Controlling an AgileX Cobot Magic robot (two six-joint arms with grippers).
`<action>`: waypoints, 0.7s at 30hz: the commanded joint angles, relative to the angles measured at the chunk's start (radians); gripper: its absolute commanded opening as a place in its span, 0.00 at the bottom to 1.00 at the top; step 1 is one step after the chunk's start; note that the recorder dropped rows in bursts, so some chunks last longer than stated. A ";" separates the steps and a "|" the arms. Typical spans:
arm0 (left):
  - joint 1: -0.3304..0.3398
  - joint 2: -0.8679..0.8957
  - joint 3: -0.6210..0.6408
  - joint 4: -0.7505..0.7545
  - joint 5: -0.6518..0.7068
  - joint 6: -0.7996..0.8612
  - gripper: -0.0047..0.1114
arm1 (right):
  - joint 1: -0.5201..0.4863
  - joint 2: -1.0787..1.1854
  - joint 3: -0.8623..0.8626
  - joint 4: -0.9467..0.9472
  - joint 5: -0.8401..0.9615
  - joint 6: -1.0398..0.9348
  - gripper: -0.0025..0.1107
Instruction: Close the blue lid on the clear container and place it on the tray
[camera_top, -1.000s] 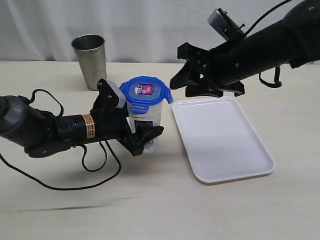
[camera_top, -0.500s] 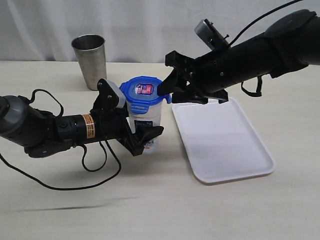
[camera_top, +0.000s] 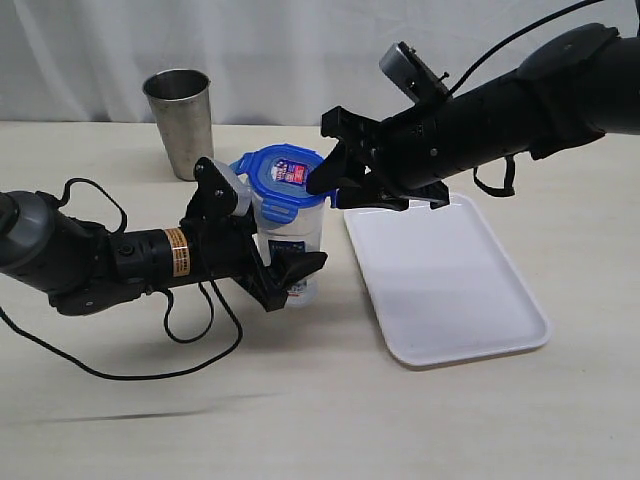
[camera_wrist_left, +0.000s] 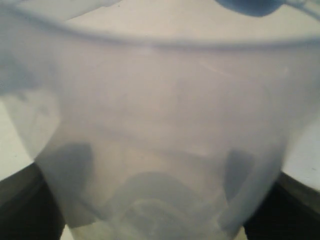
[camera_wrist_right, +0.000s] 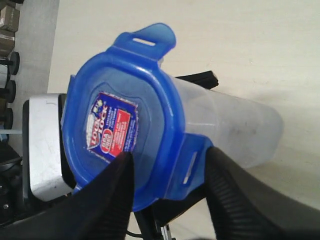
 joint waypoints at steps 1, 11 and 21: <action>0.004 0.001 0.002 -0.006 0.075 0.018 0.04 | 0.003 0.019 -0.003 -0.001 -0.024 0.009 0.34; 0.004 0.001 0.002 -0.005 0.063 0.018 0.04 | 0.003 0.045 -0.003 -0.001 -0.013 -0.003 0.28; 0.004 0.001 0.002 0.074 0.030 0.018 0.04 | 0.003 0.045 -0.003 -0.001 0.024 -0.020 0.27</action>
